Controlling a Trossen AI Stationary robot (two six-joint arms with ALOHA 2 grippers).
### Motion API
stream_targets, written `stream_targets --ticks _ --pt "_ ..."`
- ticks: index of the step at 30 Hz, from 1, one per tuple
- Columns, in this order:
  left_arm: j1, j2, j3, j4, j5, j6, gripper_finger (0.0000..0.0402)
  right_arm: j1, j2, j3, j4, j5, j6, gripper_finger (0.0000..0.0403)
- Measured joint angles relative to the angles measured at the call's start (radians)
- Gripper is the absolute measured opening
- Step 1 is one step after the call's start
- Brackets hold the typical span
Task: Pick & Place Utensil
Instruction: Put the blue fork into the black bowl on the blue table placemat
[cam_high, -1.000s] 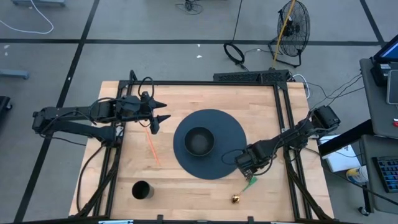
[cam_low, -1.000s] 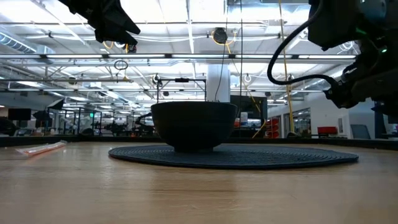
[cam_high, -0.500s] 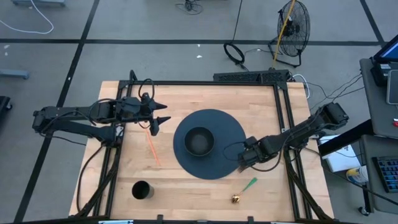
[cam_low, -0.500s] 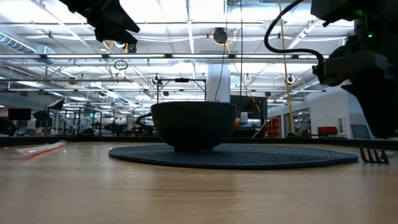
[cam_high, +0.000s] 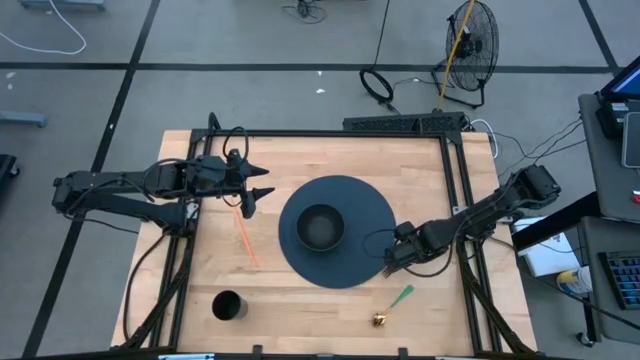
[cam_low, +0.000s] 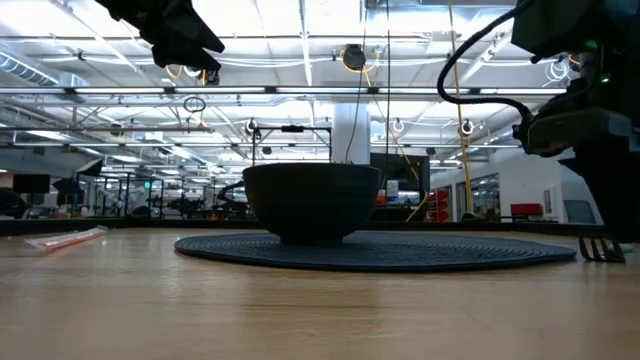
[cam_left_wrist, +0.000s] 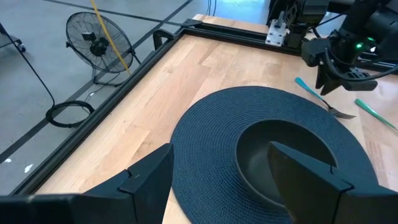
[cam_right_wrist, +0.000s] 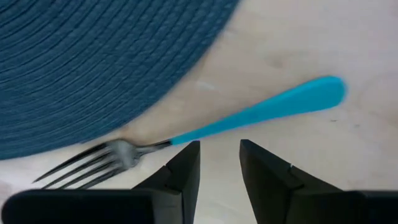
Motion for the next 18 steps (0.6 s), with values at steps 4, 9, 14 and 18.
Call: stream_targets --ticks 4,9,14,18 --pt "0.0 0.0 0.0 0.0 0.0 0.0 0.0266 0.0 -0.017 -0.001 0.001 -0.003 -0.039 0.0095" --pt "0.0 0.0 0.0 0.004 0.0 0.001 0.0266 0.0 -0.093 -0.001 0.014 -0.002 -0.113 0.0101" --pt "0.0 0.0 0.0 0.008 -0.002 0.0 0.0266 -0.005 -0.164 -0.001 0.035 0.015 -0.166 0.0142" --pt "0.0 0.0 0.0 0.01 -0.002 0.008 0.0266 -0.01 -0.177 0.0 0.034 0.05 -0.156 0.0196"
